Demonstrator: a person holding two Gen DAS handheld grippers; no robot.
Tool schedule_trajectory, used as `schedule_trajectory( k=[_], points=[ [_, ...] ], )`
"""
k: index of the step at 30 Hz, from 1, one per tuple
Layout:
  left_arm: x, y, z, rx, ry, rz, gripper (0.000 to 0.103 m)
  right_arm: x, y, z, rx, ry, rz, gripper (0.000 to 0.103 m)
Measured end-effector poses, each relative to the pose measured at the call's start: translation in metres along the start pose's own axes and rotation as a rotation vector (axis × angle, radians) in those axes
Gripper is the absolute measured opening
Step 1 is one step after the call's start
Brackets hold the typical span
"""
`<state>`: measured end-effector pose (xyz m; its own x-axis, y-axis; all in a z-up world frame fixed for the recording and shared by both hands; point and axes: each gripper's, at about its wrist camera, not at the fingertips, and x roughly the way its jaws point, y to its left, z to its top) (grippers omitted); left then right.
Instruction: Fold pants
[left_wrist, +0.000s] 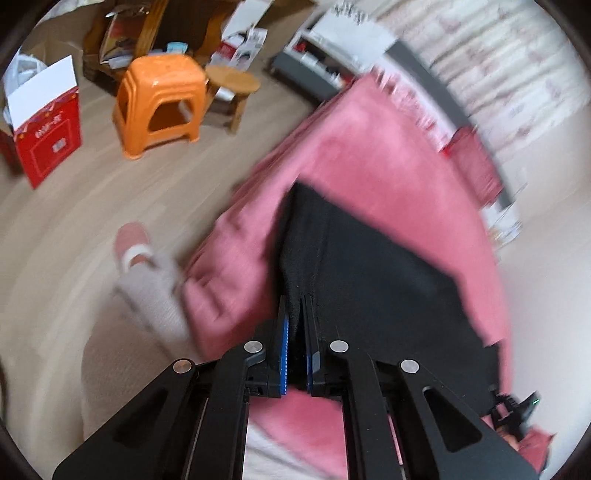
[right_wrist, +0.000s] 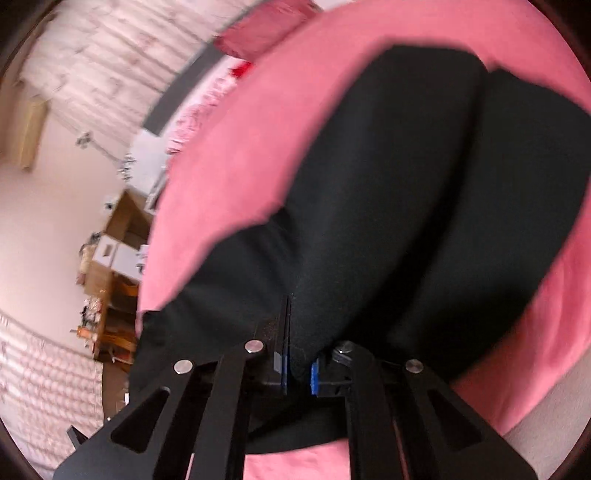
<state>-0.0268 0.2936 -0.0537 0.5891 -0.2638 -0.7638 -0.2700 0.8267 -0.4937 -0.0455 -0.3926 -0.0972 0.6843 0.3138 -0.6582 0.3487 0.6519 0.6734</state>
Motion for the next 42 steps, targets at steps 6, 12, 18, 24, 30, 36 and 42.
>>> schedule_trajectory(
  k=[6, 12, 18, 24, 30, 36, 42],
  points=[
    [-0.003, -0.005, 0.0, 0.079, -0.027, 0.057, 0.014, -0.003, -0.013, 0.001, -0.007, -0.004, 0.013, 0.012],
    [-0.045, -0.039, 0.007, 0.086, -0.299, 0.133, 0.057, -0.002, -0.005, 0.0, -0.016, -0.009, 0.075, 0.053],
    [-0.043, -0.111, 0.012, 0.231, -0.361, -0.024, 0.066, -0.032, -0.027, 0.035, 0.071, -0.113, 0.146, 0.063],
    [0.038, -0.188, -0.011, 0.387, -0.127, -0.212, 0.066, -0.043, -0.086, 0.091, 0.178, -0.189, 0.108, 0.063],
    [0.126, -0.239, -0.037, 0.602, -0.026, -0.168, 0.066, -0.038, -0.134, 0.128, 0.296, -0.259, 0.18, 0.055],
    [0.175, -0.237, -0.033, 0.614, -0.046, 0.0, 0.066, -0.034, -0.146, 0.153, 0.297, -0.271, 0.177, 0.044],
    [0.18, -0.234, -0.047, 0.655, -0.067, -0.037, 0.083, -0.028, -0.14, 0.169, 0.313, -0.268, 0.147, 0.013]
  ],
)
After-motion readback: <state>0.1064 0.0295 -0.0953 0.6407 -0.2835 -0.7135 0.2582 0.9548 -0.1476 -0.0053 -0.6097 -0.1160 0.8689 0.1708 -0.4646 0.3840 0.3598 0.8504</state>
